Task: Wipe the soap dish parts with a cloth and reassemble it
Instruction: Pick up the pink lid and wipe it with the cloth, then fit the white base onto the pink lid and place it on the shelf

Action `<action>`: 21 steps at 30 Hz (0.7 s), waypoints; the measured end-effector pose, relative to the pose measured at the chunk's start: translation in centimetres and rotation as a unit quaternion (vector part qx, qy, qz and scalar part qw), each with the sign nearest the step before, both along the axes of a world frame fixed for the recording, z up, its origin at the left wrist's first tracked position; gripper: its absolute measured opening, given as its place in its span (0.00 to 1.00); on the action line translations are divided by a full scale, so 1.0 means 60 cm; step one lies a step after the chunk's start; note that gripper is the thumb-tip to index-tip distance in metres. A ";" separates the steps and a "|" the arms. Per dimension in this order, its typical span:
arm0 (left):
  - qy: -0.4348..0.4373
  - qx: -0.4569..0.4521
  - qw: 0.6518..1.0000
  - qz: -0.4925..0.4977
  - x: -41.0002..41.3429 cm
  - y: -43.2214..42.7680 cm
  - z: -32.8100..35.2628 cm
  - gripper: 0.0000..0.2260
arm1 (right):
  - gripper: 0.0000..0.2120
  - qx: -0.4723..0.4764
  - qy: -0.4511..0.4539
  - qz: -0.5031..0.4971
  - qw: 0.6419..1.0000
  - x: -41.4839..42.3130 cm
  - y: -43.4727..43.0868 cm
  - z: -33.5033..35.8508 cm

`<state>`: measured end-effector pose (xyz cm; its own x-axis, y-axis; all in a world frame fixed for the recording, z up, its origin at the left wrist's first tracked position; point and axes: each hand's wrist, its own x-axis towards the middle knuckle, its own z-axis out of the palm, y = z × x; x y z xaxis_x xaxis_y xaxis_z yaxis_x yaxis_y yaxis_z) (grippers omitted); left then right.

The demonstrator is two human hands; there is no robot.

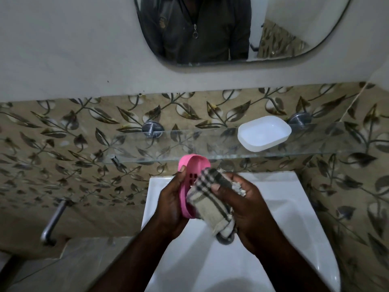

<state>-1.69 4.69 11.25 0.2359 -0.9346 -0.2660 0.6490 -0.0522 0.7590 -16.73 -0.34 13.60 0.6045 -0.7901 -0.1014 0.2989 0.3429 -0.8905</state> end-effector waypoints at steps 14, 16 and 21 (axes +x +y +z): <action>0.080 -0.025 0.993 0.085 0.045 -0.020 0.067 0.53 | 0.25 -0.412 0.385 -0.194 0.803 0.091 -0.152 0.072; 0.103 -0.045 0.989 0.093 0.052 -0.027 0.074 0.52 | 0.22 -0.438 0.404 -0.207 0.776 0.089 -0.153 0.068; 0.141 -0.100 0.983 0.064 0.048 -0.065 0.101 0.43 | 0.16 -0.492 0.402 -0.216 0.741 0.083 -0.154 0.071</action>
